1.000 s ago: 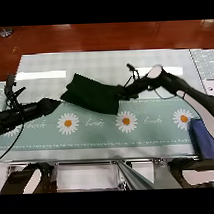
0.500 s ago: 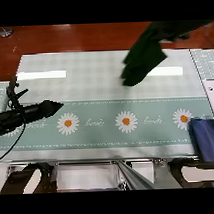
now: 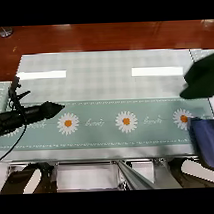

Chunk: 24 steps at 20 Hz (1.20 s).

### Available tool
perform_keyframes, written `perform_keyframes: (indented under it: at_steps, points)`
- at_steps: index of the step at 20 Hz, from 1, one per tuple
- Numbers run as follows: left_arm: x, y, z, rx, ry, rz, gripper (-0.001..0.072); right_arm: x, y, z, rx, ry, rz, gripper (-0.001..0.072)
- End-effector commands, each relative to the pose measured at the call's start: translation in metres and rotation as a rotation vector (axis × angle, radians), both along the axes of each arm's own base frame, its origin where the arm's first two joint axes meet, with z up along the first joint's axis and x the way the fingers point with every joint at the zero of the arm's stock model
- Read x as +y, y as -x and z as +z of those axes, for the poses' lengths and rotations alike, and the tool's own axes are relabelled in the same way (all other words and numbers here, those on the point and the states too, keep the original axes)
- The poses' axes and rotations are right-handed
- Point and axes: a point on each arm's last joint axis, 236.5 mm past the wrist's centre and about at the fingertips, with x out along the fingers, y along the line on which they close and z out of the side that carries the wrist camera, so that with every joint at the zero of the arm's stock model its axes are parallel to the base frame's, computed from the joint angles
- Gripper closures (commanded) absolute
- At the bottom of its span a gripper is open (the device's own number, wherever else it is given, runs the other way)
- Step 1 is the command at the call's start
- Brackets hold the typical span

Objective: Fold the shirts.

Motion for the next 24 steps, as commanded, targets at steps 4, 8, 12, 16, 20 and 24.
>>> perform_keyframes:
  at_steps: [4,8,12,16,20,24]
  points:
    - [0.008,-0.013,0.004,-0.041,-0.011,0.053,0.0686,-0.047,0.129,-0.060,0.199,-0.055,-0.382,0.0685]
    - [0.014,-0.023,0.006,-0.068,-0.019,0.091,0.0686,-0.065,0.240,-0.088,0.392,0.072,-0.760,0.0684]
    - [0.009,-0.020,0.006,-0.072,-0.022,0.069,0.0686,-0.054,0.303,-0.132,0.508,0.158,-0.992,0.0516]
    - [0.011,-0.030,0.006,-0.083,-0.034,0.075,0.0687,-0.082,0.287,-0.138,0.356,0.243,-1.040,0.0091]
    - [0.013,-0.077,0.057,-0.138,-0.040,0.033,0.0687,-0.109,0.126,-0.050,-0.336,0.131,-0.773,0.0320]
    - [0.002,-0.139,0.153,-0.293,-0.084,-0.088,0.0688,0.015,-0.026,0.013,-0.731,-0.130,-0.143,0.0686]
